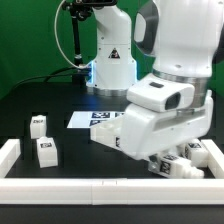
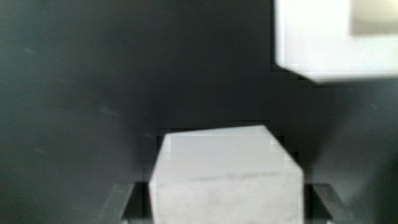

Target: Assemble one leg

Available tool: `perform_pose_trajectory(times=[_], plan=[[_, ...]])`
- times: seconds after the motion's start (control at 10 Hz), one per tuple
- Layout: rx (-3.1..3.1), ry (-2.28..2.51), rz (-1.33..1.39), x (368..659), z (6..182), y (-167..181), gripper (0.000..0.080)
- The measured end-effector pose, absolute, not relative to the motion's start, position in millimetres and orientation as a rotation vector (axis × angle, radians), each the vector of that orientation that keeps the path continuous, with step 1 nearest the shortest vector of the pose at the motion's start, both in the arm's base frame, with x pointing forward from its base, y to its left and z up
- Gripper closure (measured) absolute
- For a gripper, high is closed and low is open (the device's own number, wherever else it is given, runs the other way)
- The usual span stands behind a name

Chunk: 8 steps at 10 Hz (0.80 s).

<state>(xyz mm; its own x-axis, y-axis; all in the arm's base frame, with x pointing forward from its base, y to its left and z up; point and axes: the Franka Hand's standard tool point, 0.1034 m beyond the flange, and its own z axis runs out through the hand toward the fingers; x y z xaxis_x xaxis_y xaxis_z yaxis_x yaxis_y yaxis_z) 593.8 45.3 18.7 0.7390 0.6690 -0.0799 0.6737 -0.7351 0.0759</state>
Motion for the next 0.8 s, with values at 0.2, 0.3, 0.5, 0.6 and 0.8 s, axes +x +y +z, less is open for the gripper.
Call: perform_pose_trajectory(times=[0.2,0.3,0.5,0.6,0.8], plan=[[2.857,1.024,-0.078,586,50.4,16,0.0517],[2.874,0.972,-0.087,567,66.3,-5,0.0515],[2.929,0.777,-0.105,539,84.0,-41,0.0515],[2.931,0.77,-0.085,540,84.0,-36,0.0515],[2.931,0.776,-0.086,539,83.3,-35,0.0515]])
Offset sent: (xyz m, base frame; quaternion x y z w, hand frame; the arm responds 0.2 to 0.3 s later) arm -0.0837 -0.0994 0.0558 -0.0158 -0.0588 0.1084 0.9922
